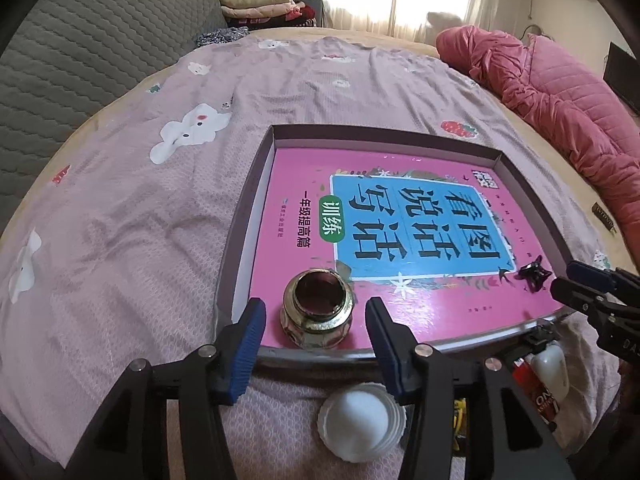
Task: Organize rigid objects
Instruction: 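Lower the brass fitting into the tray corner and open the left tool, then withdraw the left tool and move the right tool toward the earbud case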
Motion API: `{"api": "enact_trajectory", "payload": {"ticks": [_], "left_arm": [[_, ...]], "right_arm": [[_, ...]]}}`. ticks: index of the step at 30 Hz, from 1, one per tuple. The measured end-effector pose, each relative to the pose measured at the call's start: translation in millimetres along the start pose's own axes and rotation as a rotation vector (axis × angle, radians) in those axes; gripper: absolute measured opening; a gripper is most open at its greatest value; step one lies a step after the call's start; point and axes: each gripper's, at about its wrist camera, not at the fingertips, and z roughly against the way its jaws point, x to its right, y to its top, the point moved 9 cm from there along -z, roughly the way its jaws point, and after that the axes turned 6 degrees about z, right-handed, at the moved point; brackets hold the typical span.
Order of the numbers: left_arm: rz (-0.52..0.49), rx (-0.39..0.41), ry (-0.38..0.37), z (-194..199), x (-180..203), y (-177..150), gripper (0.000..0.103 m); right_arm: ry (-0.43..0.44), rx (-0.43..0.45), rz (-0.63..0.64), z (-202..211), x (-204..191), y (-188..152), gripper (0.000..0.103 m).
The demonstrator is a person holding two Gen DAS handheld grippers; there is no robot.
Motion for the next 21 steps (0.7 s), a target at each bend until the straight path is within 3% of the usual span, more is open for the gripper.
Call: {"api": "enact_trajectory", "payload": {"ticks": [9, 21], "left_arm": [[0.040, 0.034, -0.025, 24.9, -6.0, 1.9, 0.052], [0.055, 0.086, -0.030, 56.3, -10.1, 4.2, 0.053]], "right_arm": [[0.033, 0.113, -0.081, 23.8, 7.8, 14.8, 0.057], [0.024, 0.248, -0.019, 58.0, -6.8, 27.7, 0.064]]}}
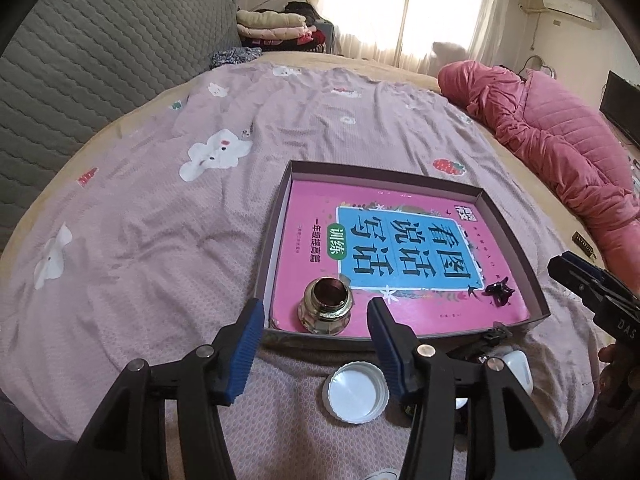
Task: Organize rigid objects
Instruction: 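Withdraw the left tool and move the right tool toward the earbud case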
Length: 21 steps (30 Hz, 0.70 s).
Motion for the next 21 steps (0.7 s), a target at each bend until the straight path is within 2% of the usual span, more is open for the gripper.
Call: {"api": "enact_trajectory", "payload": {"ticks": [7, 21], "left_arm": [[-0.021, 0.019, -0.011, 14.8, 7.8, -1.8, 0.053], [-0.072, 0.001, -0.028, 28.3, 24.7, -21.0, 0.053]], "right_arm": [[0.004, 0.019, 0.001, 12.2, -0.7, -2.7, 0.065], [0.021, 0.010, -0.001, 26.9, -11.1, -21.2, 0.066]]}}
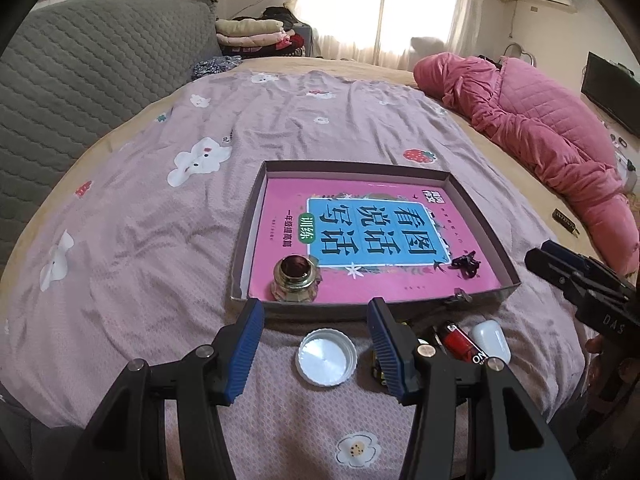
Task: Organize rigid objects
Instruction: 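Withdraw the left tool and move the right tool toward the earbud case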
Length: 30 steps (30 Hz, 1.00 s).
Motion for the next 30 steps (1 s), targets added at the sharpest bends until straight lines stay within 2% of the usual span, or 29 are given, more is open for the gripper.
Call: {"api": "enact_trajectory", "payload": {"ticks": [14, 30], "left_arm": [[-0.051, -0.027, -0.028, 7.3, 16.9, -18.9, 0.053], [-0.083, -0.110, -0.066, -6.5, 29.0, -55.7, 0.053]], "right_arm": [[-0.021, -0.036, 0.029, 10.5, -13.6, -21.5, 0.066], [-0.037, -0.138, 0.007, 6.5, -17.9, -53.5, 0.066]]}}
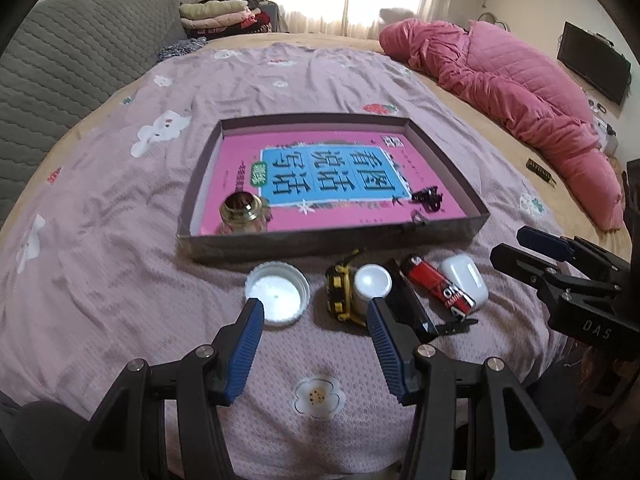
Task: Organize rigid objects
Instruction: 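Withdraw the left tool and move the right tool toward the earbud case, then close the right tool on the white earbud case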
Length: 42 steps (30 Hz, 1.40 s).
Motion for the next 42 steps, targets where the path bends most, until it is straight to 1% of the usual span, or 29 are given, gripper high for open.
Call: {"api": "enact_trajectory", "payload": {"ticks": [5, 17, 22, 26, 29, 40, 42], "left_arm": [[-0.006, -0.020, -0.007, -5.4, 2.8, -9.5, 0.053], [0.011, -0.064, -0.041, -20.1, 6.1, -27.6, 0.053], [0.020, -0.079, -0.064, -28.4, 9.5, -32.7, 0.053], [0.031, -0.088, -0.076, -34.5, 10.6, -34.1, 0.053], [0.044, -0.089, -0.083, -37.8, 10.7, -33.6, 0.052], [0.081, -0.086, -0.095, -50.4, 7.8, -25.5, 0.052], [0.087, -0.084, -0.092, -52.9, 6.7, -23.8, 0.050]], "right_arm": [[-0.005, -0.029, -0.029, -1.2, 5.6, -10.0, 0.066], [-0.036, -0.079, -0.022, -4.6, 6.4, -25.5, 0.066], [-0.060, -0.120, -0.046, -10.9, 15.5, -33.1, 0.066], [-0.083, -0.172, -0.075, -18.7, 26.1, -43.8, 0.066], [-0.070, -0.190, -0.088, -23.4, 27.8, -47.9, 0.066], [-0.060, -0.234, -0.037, -39.0, 15.1, -53.8, 0.066], [-0.057, -0.240, -0.026, -41.9, 12.3, -54.3, 0.066]]}}
